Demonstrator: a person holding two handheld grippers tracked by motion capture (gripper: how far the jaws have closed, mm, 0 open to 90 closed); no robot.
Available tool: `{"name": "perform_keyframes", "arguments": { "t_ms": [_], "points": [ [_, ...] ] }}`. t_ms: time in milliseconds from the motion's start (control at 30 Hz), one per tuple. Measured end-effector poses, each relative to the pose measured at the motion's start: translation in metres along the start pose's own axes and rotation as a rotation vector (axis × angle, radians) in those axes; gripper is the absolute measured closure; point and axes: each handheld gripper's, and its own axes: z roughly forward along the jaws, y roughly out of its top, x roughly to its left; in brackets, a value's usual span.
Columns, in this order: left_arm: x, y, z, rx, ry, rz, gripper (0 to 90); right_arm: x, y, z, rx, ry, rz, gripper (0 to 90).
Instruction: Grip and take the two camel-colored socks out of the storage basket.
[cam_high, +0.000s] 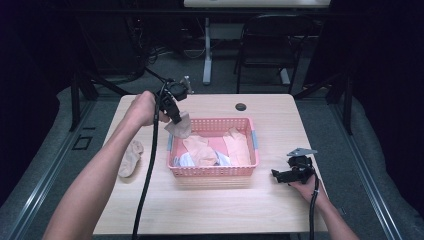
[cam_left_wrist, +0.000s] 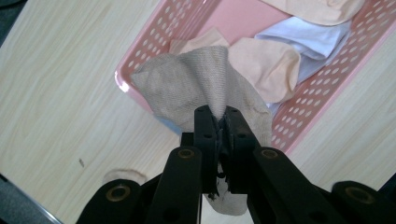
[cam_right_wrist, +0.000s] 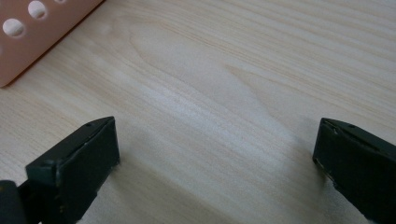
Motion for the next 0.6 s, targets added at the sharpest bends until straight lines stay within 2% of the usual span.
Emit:
{"name": "perform_keyframes", "arguments": {
  "t_ms": [267, 600],
  "points": [
    [0.025, -0.034, -0.020, -0.019, 0.025, -0.076, 85.6, 0.000, 0.000, 0.000, 0.000, -0.001, 0.000, 0.0],
    [0.062, -0.090, -0.040, -0.018, 0.061, -0.204, 85.5, 0.000, 0.000, 0.000, 0.002, -0.004, 0.000, 0.0]
  ]
}}
